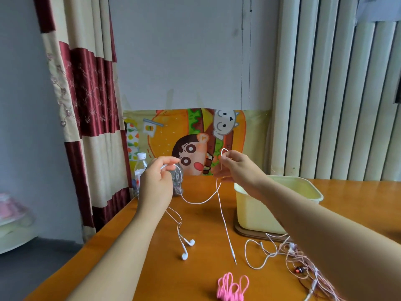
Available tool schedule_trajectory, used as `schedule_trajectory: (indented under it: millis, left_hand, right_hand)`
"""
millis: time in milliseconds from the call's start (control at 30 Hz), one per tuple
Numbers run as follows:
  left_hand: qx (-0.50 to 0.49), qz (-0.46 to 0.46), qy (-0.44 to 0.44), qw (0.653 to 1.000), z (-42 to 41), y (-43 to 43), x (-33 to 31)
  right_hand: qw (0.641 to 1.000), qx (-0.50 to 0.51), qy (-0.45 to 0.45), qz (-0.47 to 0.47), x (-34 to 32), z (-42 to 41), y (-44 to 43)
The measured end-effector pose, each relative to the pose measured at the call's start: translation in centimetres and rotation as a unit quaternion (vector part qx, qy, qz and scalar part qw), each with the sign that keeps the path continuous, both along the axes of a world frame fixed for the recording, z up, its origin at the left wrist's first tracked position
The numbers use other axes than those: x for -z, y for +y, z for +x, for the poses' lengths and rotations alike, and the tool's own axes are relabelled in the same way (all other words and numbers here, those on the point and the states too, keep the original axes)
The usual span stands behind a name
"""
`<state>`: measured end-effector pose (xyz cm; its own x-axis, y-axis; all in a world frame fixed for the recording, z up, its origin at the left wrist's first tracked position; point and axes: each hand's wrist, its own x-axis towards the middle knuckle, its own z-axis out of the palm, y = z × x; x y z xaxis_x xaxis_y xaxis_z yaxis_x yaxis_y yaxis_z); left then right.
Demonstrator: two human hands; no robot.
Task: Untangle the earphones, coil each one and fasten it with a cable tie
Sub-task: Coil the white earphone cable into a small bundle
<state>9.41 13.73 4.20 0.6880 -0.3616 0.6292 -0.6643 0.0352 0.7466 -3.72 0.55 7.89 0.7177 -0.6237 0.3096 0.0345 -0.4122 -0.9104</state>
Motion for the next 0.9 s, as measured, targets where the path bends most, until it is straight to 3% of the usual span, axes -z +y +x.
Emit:
schedule_trajectory:
  millis: [200,300,367,433,533,633,800,900]
  left_hand:
    - [0.013,0.001,0.011,1.000,0.1,0.0,0.3]
    - [0.040,0.004,0.013,0.999,-0.1,0.1,0.3]
    - [0.073,0.014,0.021,0.997,-0.1,0.4,0.3]
    - [0.106,0.041,0.020,0.993,0.0,0.7,0.2]
    - [0.143,0.087,0.007,0.986,0.1,0.6,0.5]
    - [0.138,0.104,-0.008,0.985,-0.1,0.3,0.9]
    - [0.134,0.115,-0.022,0.984,-1.0,0.3,0.7]
    - [0.143,0.171,0.001,0.975,-0.7,0.6,0.6]
  right_hand:
    - [0.997,-0.035,0.019,-0.062,-1.7,1.9,0.8]
    - [0.985,-0.016,0.141,-0.096,0.7,2.3,0.6]
    - [0.946,-0.014,0.278,-0.165,2.7,2.1,0.3]
    - [0.921,-0.011,0.331,-0.205,3.6,1.9,0.1]
    - [0.966,-0.078,0.219,-0.116,3.0,1.6,0.8]
    - [0.979,-0.154,0.131,-0.034,1.9,1.4,1.8]
    - [0.985,-0.112,0.117,-0.058,2.3,0.9,2.0]
    - [0.996,-0.042,0.066,-0.033,2.8,0.6,0.6]
